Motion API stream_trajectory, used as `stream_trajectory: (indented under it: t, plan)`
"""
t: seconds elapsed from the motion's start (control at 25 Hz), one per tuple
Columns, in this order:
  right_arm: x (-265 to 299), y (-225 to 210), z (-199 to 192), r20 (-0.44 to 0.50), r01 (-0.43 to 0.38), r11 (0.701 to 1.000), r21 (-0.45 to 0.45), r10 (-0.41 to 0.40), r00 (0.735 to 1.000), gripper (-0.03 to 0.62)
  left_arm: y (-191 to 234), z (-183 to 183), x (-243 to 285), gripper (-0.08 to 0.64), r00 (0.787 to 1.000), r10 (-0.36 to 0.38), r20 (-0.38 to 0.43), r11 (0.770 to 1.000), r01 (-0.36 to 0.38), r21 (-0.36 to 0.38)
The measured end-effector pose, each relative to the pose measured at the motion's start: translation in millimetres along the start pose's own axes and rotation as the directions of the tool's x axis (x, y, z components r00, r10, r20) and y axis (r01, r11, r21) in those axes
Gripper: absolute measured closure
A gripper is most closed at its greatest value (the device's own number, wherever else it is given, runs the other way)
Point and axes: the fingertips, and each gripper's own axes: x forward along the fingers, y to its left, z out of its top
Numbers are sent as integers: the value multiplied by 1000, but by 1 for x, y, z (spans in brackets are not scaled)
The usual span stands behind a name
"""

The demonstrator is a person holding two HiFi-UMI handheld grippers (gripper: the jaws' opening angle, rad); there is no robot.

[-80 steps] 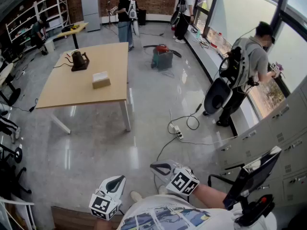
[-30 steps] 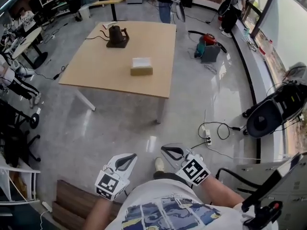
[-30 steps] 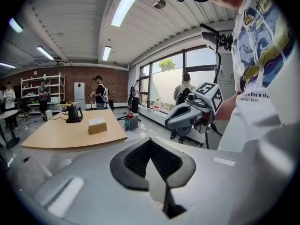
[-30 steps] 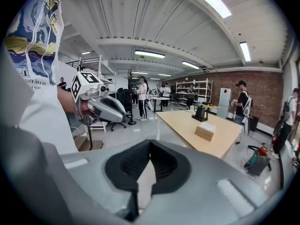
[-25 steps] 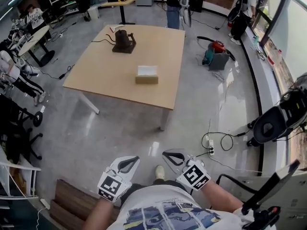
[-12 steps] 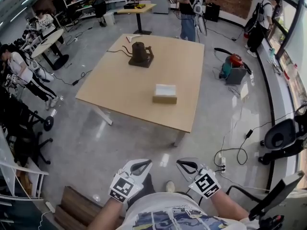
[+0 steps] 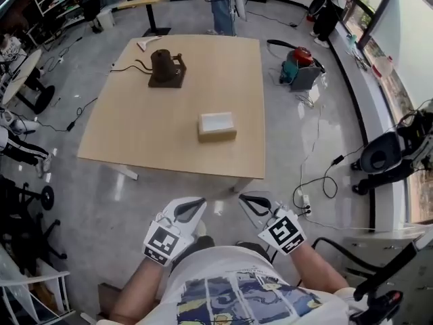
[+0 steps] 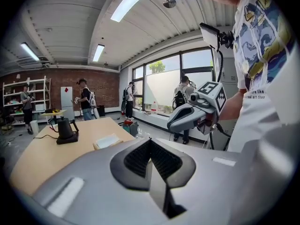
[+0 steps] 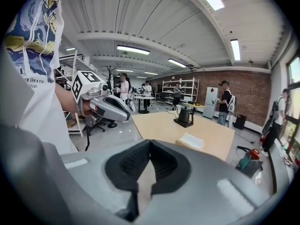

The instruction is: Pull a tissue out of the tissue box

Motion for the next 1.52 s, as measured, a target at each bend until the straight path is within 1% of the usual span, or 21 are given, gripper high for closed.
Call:
stream_trajectory:
  t: [0.16,0.32,0.4,0.48,0.64,0.8,0.92,1.08,1.24,1.4,1.52]
  plan:
    - [23,-6,13,-13,70,997,17,-70,997,589,29,-4,4,555,998,-67,-13,996,67,50]
    - [39,-10,14,-36,120,992,45,-118,992,589,61,-20,24,555,995,-88,-48,989,93,112]
    - [41,-14,10,-54,124,991,59,-120,991,589,72,-27,39,552,994,-80,-72,987,89,132]
    - [41,-25,6,-70,130,989,65,-125,990,589,85,-32,57,525,992,-68,-103,985,83,150]
    - [42,-57,-2,-82,139,986,87,-132,988,589,110,-39,103,477,984,-38,-172,976,74,207]
    - [44,-94,-6,-83,144,986,88,-137,987,589,137,-47,153,445,974,0,-229,959,64,275]
    - [44,-123,-8,-80,150,984,100,-142,987,589,157,-55,188,437,959,19,-281,944,76,321]
    - [41,-159,-16,-84,153,982,110,-144,986,589,179,-68,229,430,936,38,-351,929,97,358]
    - [41,-185,-27,-87,147,981,124,-137,987,589,187,-89,263,399,902,48,-430,905,143,401]
    - [40,-202,-33,-87,127,984,128,-117,989,589,190,-111,282,382,866,52,-498,894,182,409]
    - [42,-214,-38,-88,110,985,132,-99,991,589,193,-121,289,379,843,51,-536,895,200,400]
